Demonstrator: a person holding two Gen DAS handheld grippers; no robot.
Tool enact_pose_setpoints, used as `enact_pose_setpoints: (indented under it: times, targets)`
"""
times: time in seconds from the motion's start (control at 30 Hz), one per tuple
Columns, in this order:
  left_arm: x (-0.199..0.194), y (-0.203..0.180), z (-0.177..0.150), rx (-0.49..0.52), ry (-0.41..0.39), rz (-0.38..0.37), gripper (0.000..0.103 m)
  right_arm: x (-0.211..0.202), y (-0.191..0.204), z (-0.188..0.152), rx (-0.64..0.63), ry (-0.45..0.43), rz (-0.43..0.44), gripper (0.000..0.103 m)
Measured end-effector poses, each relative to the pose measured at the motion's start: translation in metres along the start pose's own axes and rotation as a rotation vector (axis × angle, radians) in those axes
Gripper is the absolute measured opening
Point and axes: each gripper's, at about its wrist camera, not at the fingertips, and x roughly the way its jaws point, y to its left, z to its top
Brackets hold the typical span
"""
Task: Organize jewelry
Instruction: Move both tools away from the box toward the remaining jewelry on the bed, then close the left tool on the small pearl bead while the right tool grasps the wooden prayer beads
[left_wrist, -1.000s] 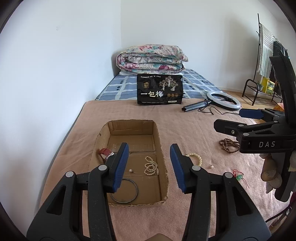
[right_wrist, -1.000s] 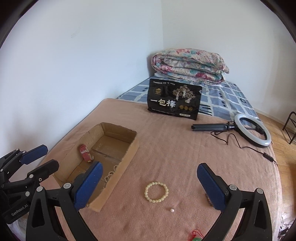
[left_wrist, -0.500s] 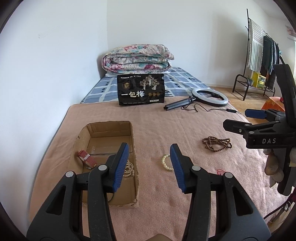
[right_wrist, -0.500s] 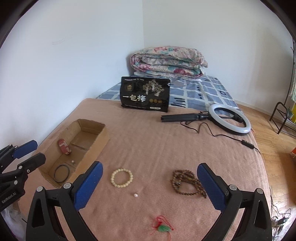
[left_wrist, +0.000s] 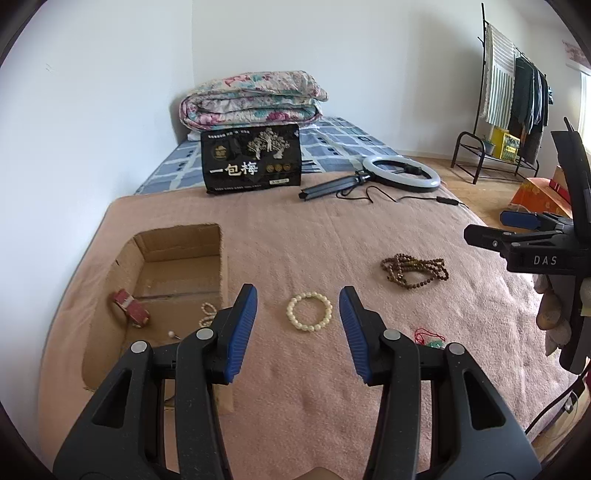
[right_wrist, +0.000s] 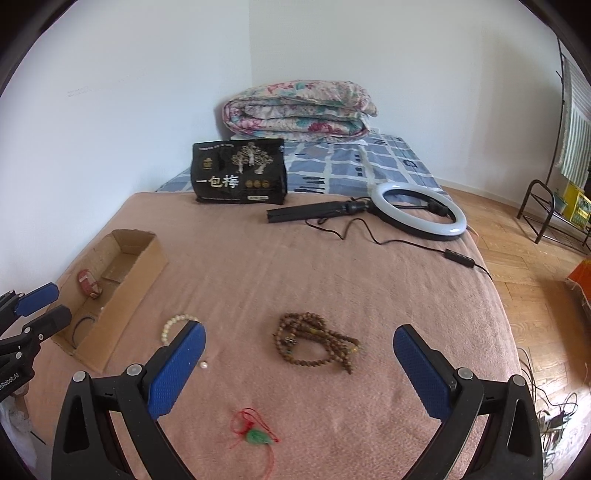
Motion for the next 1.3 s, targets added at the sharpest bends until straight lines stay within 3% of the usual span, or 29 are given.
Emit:
enact_pose_setpoints:
  times: [0.43,0.57,1.03,1.3]
  targets:
    - [0.048,-0.034,-0.021,0.051,0.115,-0.088,0.047,0.037,-0.047,-0.027,0.054,0.068,-0.011,0.103]
    - [0.066,-0.042,-0.026,0.060,0.155,-0.118,0.038,0.053,-0.054,-0.033,0.059,0.091,0.024,0.103]
    - [0.115,-0.055,-0.038,0.081,0.255,-0.182,0.021,0.100,-0.038,-0.034,-0.096,0.130,0.088,0.103]
    - [0.138,-0.059,-0.041,0.091,0.285,-0.170,0.020,0.121,-0.027,-0.028,-0.172,0.148,0.114,0.103]
